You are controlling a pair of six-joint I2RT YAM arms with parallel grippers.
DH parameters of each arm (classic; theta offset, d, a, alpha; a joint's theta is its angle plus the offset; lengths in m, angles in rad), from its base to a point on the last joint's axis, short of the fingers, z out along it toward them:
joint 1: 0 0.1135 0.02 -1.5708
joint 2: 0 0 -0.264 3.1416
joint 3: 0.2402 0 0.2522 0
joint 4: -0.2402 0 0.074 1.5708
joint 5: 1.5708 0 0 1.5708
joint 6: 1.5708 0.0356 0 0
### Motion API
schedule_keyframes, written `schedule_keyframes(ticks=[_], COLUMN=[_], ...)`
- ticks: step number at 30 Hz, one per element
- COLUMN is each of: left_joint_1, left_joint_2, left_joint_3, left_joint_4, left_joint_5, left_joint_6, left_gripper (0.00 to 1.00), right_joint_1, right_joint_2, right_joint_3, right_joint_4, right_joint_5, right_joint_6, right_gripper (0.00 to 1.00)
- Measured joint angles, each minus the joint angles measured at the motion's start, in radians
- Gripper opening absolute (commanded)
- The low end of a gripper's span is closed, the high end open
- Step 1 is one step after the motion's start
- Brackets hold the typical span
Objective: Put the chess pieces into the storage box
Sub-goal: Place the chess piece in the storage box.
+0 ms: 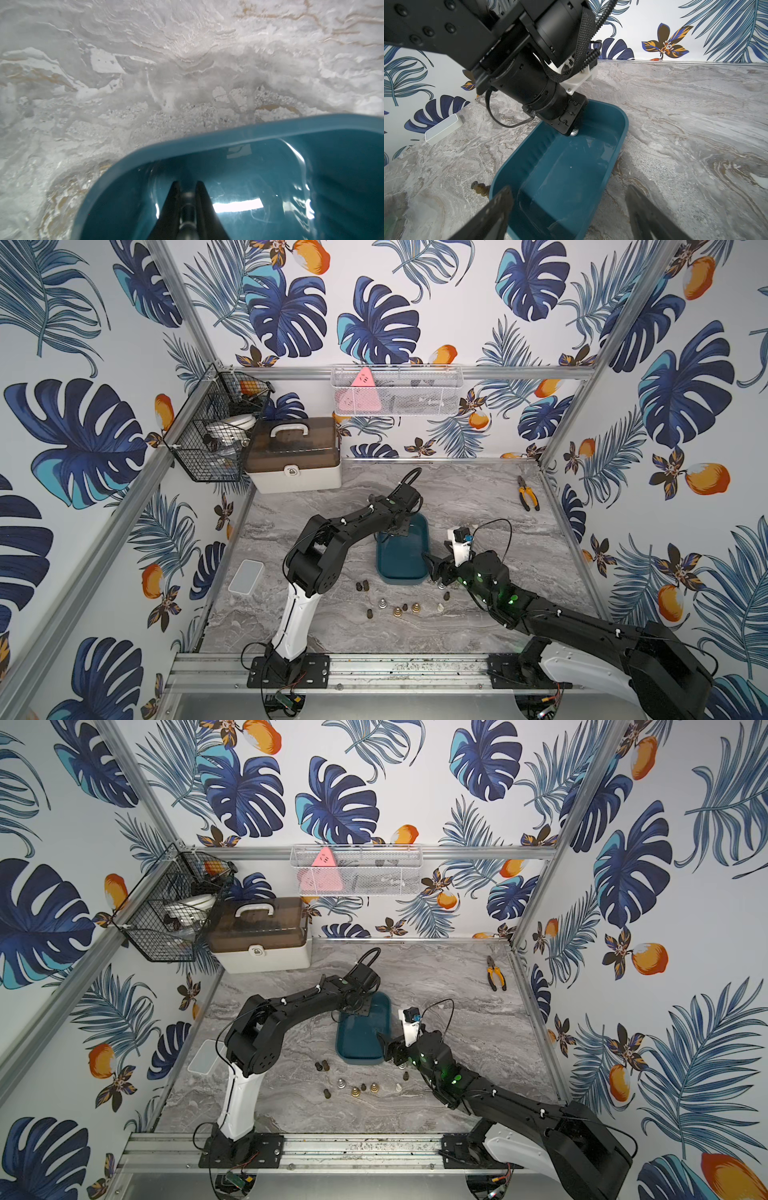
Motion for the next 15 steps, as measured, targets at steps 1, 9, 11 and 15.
schedule_keyframes(ticks=[1,9,11,15], left_joint_1=[0.001,0.003,0.003,0.003], left_joint_2=[0.006,0.029,0.028,0.029], left_joint_3=[0.0,0.007,-0.001,-0.006], left_joint_4=[0.002,0.033,0.047,0.064], left_joint_5=[0.0,-0.012,-0.019,-0.032], left_joint_6=[0.0,0.0,0.0,0.0], left_gripper=[0.14,0.15,0.16,0.18], right_joint_1=[0.0,0.0,0.0,0.0], right_joint_2=[0.001,-0.002,-0.003,-0.002], right_joint_3=[0.0,0.0,-0.001,-0.001], right_joint_4=[0.0,0.002,0.003,0.003], right_joint_5=[-0.001,-0.003,-0.003,-0.003], right_joint_6=[0.0,0.0,0.0,0.0], right_gripper=[0.87,0.87,0.87,0.87])
